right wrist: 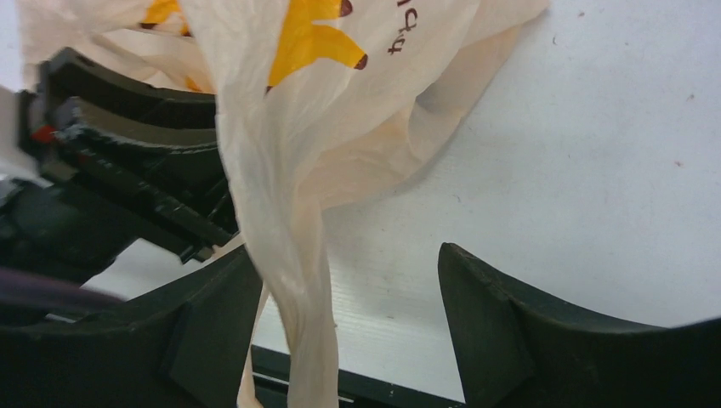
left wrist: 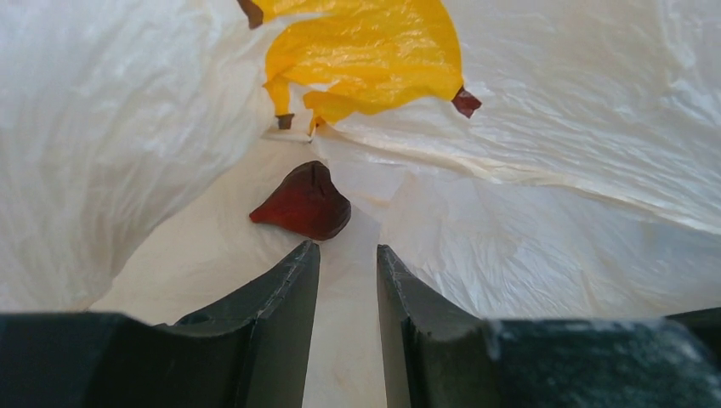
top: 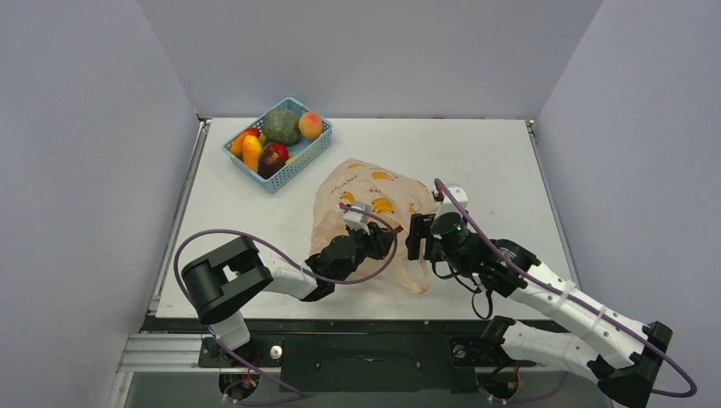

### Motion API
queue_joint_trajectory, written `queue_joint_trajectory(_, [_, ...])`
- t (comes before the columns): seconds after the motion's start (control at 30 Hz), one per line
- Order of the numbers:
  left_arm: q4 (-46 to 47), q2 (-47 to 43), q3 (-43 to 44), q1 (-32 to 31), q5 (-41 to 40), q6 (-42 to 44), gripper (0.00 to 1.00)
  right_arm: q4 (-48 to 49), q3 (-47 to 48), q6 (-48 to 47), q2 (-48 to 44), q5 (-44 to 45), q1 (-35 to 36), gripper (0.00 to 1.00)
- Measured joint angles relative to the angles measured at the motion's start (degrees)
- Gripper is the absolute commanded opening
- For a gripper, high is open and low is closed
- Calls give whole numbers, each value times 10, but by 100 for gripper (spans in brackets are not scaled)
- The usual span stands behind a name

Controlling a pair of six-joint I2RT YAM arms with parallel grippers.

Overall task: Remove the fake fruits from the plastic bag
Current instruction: Adjust the plastic bag at the center of the board, then take out the fake fruit from the plastic bag.

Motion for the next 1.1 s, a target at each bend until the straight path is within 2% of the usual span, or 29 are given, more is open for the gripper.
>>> queue_joint_trajectory(0.03, [0,0,0,0,2,-2,32,2,-4,7,13,8,2,31])
queue_joint_trajectory(0.07, [0,1,1,0,4,-3,33,3,-6,14,26,18,5,6])
queue_joint_trajectory(0.13, [-1,1,1,0,7,-7,36,0,-8,28,42,42,11,0])
queue_joint_trajectory(0.27, [-5,7,6,6,17,-12,40,-31,-9,60,34,82,20,0])
queue_joint_trajectory(0.4, [-14,36,38,13,37,-14,40,-49,-34,77,-23,85,20,0])
queue_joint_trajectory(0.5, [-16,67,70,16,51,-17,40,-54,-67,84,-66,72,16,0])
queue_joint_trajectory(0.67, [-21,94,89,16,63,-27,40,-43,-91,64,-73,30,6,0])
queue_joint_trajectory(0.83, [-16,77,54,27,63,-36,40,20,-85,-6,-34,-23,3,0])
queue_joint_trajectory(1.1, [-17,-33,-74,69,59,-56,40,144,41,-153,144,-155,34,0])
